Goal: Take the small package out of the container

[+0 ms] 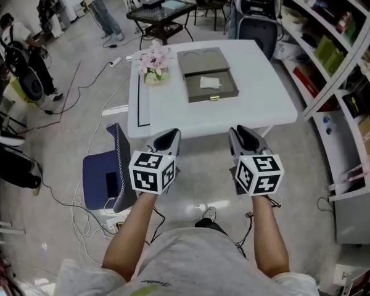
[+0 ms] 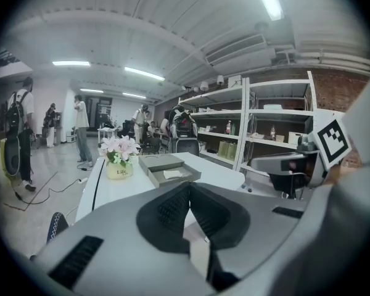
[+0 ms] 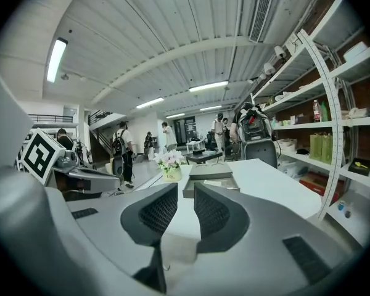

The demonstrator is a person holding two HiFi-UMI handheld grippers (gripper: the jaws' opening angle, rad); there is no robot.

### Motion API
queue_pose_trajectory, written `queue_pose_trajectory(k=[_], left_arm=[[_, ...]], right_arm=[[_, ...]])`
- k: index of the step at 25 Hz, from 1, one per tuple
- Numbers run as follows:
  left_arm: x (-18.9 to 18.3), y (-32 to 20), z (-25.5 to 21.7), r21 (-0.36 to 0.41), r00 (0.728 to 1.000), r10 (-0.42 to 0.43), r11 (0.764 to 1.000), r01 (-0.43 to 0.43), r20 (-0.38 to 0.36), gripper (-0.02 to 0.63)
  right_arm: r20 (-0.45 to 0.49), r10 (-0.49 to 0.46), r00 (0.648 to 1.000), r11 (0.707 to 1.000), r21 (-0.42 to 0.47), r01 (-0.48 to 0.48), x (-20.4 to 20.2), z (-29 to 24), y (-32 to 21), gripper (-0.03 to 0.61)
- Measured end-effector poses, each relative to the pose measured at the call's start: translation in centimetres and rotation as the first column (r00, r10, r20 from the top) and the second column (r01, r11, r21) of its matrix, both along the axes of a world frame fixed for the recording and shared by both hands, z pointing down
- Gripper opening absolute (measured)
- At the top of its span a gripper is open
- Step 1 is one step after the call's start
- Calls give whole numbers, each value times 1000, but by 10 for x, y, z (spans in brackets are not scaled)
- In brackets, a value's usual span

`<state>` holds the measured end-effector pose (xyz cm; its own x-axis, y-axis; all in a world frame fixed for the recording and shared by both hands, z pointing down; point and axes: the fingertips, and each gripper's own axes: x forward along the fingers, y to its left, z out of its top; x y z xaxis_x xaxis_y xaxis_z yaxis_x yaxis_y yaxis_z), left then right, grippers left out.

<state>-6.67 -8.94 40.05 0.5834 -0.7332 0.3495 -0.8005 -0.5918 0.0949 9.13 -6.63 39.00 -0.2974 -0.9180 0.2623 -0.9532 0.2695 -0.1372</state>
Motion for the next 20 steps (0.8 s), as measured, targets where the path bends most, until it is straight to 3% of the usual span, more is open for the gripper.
queue_pose_trajectory(k=[11,20], left_arm=[[43,-43,3,-4,996,-84,996,84,6,5],[53,-67,9,0,992,-119,993,119,33,5]], right_arm=[[-6,-107,994,994,-7,107,47,6,-52,114],[-17,-191,981,981,-29,191,56,13,-90,149]])
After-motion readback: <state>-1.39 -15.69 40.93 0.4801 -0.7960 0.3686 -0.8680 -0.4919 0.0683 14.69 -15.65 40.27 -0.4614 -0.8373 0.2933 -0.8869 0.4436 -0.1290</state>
